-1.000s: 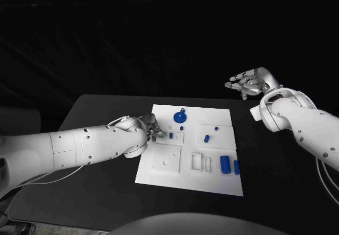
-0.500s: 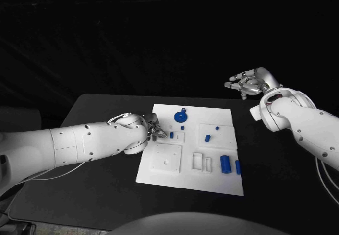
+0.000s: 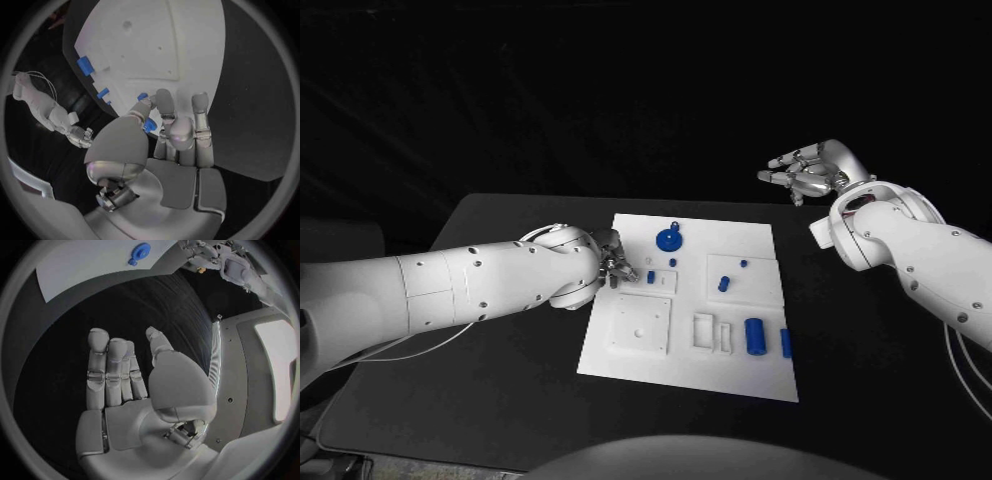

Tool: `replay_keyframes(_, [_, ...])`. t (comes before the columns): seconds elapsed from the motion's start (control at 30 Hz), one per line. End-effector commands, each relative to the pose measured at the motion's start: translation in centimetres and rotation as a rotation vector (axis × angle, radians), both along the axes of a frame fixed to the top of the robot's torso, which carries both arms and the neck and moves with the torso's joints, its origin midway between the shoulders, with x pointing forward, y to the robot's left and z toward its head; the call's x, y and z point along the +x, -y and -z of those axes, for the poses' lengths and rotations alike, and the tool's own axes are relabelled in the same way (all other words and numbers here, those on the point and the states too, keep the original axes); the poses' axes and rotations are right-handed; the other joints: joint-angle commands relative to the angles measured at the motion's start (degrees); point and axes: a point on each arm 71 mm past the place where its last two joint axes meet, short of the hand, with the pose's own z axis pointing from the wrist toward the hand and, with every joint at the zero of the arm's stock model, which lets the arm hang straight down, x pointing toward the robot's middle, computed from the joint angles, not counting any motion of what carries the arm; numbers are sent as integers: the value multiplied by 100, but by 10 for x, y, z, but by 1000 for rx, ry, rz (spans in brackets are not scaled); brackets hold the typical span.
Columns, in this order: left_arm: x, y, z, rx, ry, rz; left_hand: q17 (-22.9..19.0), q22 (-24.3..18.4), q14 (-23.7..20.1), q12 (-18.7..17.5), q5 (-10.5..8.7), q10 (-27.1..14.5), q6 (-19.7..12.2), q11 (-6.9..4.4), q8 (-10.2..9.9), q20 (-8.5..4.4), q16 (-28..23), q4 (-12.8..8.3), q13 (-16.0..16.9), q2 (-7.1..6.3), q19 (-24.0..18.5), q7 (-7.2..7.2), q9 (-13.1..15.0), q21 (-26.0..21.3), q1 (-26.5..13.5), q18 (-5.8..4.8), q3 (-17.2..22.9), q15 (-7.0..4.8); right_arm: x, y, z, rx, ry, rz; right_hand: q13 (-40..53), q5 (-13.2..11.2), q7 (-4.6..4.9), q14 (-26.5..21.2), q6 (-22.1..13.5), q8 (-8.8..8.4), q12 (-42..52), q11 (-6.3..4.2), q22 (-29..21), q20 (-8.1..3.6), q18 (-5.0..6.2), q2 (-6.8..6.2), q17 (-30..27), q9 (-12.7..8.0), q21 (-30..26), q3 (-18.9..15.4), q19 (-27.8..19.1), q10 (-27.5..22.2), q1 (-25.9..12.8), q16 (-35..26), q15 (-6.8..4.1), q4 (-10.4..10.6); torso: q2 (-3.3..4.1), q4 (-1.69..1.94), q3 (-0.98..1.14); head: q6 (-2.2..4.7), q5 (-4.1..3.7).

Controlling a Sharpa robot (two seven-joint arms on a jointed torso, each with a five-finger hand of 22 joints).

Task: Assemble the parts on the task board

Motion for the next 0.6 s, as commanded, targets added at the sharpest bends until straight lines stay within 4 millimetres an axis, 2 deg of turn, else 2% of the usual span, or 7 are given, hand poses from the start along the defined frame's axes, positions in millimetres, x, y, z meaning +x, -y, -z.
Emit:
replay_keyframes(0.03, [2,2,-4,-15,-68,18,1,20,-2,-34,-35,74,684,-191,46,-34,-27,41,-2,92,7,-723,54,-39,76,-62,-9,-54,0,-2,1,-2,-4,-17,-6,38,1,-15,-1,-20,20,-16,241,4,67,-6,-8,-8,-21,1,109,-17,-39,25,-15,42,3,-7,-2,3,8])
replay_keyframes(0.17, [7,4,-9,-5,-94,31,-97,19,-53,-88,-393,69,567,-172,62,-53,-78,85,-14,209,-16,-699,124,-64,107,-87,-27,-50,0,-3,1,-1,-5,-19,-6,38,1,-15,-1,-20,20,-16,241,4,67,-6,-8,-8,-21,1,109,-17,-39,25,-15,42,4,-6,-2,5,13])
replay_keyframes(0.23, [9,5,-11,3,-107,39,-148,23,-75,-122,-496,66,494,-167,99,-75,-102,99,-10,259,-23,-690,205,-76,132,-113,-59,-52,0,-4,2,0,-6,-20,-6,38,1,-15,-1,-20,20,-16,241,4,67,-6,-8,-8,-21,1,109,-17,-39,25,-15,42,6,-7,-2,1,19])
replay_keyframes(0.6, [14,9,-12,33,-186,64,-207,36,-104,-172,-556,64,417,-163,126,-114,-126,58,16,301,-39,-678,277,-106,173,-164,-79,-52,1,-5,3,0,-12,-24,-6,42,1,-17,-1,-19,20,-16,240,3,67,1,-8,-7,-28,6,109,-18,-34,25,-15,40,3,-3,2,-7,20])
